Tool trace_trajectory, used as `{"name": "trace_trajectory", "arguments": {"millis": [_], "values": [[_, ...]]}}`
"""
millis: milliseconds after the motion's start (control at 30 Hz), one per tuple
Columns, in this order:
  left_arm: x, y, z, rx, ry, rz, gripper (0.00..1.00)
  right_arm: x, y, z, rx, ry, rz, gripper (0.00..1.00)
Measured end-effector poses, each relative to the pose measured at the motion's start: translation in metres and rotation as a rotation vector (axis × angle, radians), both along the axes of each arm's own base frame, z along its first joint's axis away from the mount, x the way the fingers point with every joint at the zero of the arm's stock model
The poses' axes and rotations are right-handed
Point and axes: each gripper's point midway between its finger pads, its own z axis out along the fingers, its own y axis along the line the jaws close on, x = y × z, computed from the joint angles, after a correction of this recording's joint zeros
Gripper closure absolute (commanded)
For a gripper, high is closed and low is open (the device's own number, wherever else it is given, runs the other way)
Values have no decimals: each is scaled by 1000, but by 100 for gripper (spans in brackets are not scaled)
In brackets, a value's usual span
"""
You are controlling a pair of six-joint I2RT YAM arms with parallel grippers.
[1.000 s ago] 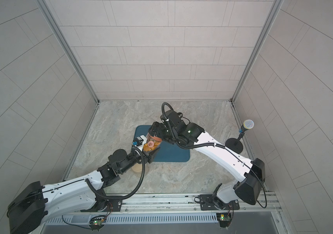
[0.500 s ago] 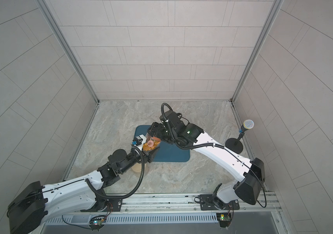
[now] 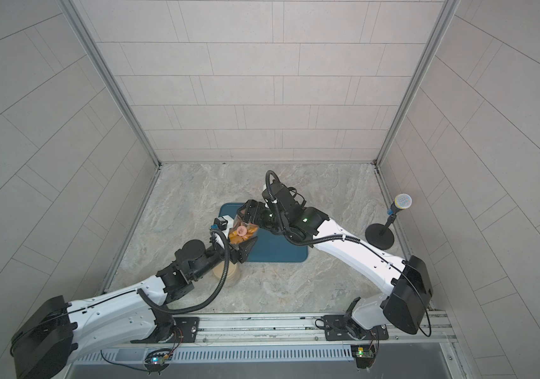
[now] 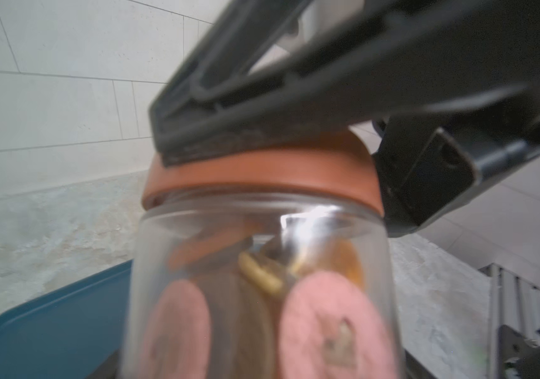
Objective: Pour the cookies out of the jar
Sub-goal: Unscrew the lid from the jar.
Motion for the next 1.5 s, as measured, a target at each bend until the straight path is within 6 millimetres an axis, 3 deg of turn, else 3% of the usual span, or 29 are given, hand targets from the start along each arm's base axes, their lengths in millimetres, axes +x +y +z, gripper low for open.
{"name": "trace_trajectory", "arguments": {"millis": [100, 333, 633, 1267, 1500], "values": [[-5, -4, 13, -123, 64, -76, 100, -2, -1, 13, 48, -48, 60, 96], [-16, -10, 61, -456, 199, -300, 100, -8, 1, 64, 214, -242, 208, 98], [-39, -18, 89, -553, 255, -490, 100, -29, -7, 92, 296, -330, 318, 100], [-53, -22, 97, -549, 260, -581, 100, -40, -16, 103, 366, -324, 359, 100], [-63, -29, 94, -523, 284, -643, 100, -17, -27, 111, 418, -343, 273, 100]]}}
